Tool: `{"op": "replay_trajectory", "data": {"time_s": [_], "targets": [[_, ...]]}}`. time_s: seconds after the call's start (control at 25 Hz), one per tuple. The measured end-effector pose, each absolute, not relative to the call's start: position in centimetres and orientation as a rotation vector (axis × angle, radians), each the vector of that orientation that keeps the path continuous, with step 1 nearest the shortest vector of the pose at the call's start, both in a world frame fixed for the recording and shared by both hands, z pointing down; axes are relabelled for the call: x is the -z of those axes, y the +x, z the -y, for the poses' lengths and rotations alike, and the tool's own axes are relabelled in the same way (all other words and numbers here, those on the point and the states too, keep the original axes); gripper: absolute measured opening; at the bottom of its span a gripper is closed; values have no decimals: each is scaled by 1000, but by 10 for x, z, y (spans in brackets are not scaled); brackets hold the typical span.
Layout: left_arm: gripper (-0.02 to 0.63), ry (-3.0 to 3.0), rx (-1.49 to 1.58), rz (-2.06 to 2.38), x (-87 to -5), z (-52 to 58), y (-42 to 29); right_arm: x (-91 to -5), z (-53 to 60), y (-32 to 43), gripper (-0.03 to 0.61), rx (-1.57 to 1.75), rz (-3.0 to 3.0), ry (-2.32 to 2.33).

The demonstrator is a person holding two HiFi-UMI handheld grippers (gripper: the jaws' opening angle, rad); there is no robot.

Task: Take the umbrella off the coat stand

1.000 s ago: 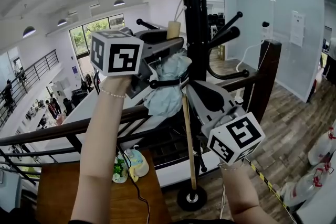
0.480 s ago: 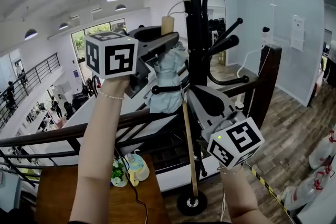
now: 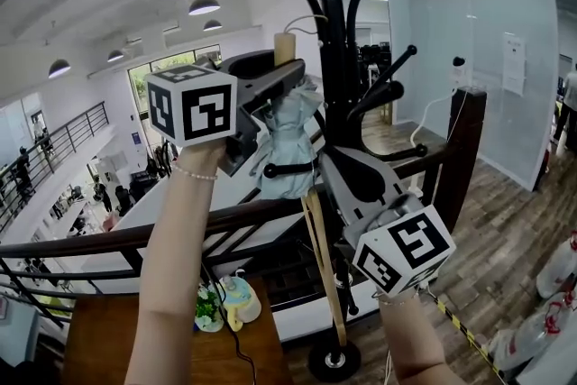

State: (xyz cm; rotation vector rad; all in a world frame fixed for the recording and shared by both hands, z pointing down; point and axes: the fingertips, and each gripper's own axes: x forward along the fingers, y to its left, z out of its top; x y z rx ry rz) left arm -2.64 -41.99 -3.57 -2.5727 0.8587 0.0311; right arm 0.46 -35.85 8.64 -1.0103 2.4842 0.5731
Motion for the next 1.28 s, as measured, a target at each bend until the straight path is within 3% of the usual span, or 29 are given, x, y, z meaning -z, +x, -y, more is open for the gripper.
{"op": "replay_trajectory", "data": {"time_s": [1.28], "targets": [[153,-2526,-140,-857,79,406,-26,-34,345,-45,32,-646,-2452,-891]]}}
